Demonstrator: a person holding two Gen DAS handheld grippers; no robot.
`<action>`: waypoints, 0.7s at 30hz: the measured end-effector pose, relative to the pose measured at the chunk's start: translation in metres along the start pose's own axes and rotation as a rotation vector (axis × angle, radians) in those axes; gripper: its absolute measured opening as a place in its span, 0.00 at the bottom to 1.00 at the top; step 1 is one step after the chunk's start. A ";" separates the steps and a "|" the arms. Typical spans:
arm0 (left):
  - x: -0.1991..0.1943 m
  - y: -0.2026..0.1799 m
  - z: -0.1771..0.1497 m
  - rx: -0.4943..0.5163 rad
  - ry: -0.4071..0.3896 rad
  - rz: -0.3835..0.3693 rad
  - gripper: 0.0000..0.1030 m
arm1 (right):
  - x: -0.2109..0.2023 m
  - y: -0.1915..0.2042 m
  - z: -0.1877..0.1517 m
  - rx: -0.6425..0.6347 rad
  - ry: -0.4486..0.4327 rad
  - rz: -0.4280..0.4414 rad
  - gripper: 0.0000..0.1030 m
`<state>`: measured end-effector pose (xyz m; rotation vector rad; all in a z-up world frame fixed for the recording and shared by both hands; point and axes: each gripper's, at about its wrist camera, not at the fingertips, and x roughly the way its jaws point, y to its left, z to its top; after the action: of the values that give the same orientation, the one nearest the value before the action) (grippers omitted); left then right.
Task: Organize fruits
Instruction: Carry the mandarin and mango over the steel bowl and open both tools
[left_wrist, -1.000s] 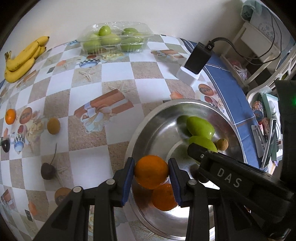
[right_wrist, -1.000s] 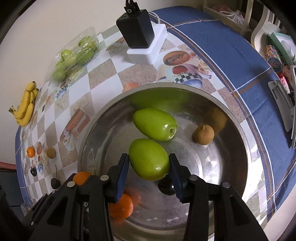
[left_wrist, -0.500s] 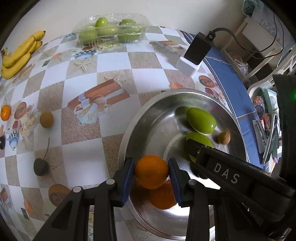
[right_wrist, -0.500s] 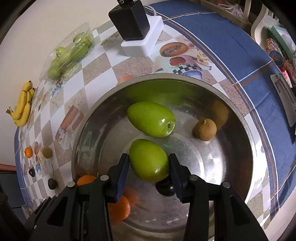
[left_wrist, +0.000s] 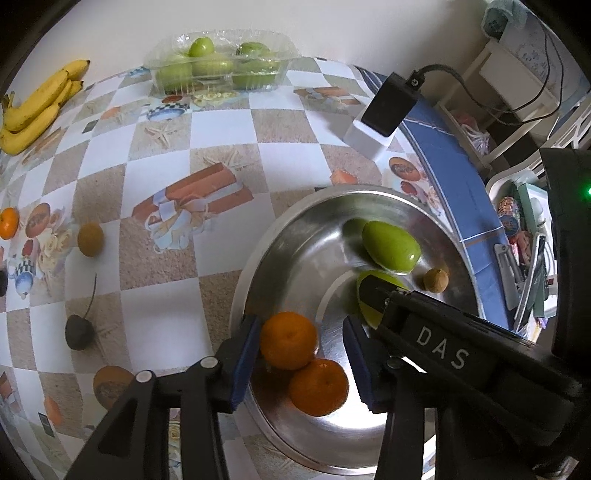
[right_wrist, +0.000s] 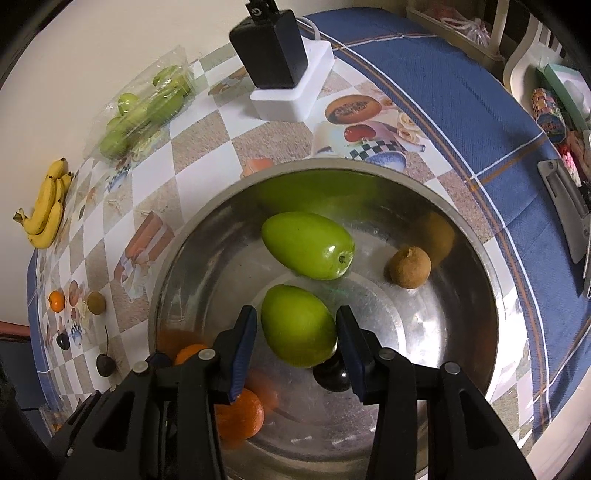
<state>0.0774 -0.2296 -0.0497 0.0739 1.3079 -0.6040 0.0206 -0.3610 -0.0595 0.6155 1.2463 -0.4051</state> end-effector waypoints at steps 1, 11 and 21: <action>-0.002 0.000 0.000 0.001 -0.005 -0.003 0.49 | -0.002 0.001 0.000 -0.005 -0.007 -0.001 0.45; -0.012 0.006 0.003 -0.029 -0.031 -0.008 0.49 | -0.022 0.007 0.002 -0.042 -0.065 0.002 0.50; -0.012 0.030 0.003 -0.132 -0.034 0.035 0.49 | -0.020 0.012 0.002 -0.060 -0.063 -0.002 0.50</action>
<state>0.0923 -0.2005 -0.0459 -0.0220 1.3080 -0.4856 0.0241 -0.3540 -0.0377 0.5462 1.1945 -0.3845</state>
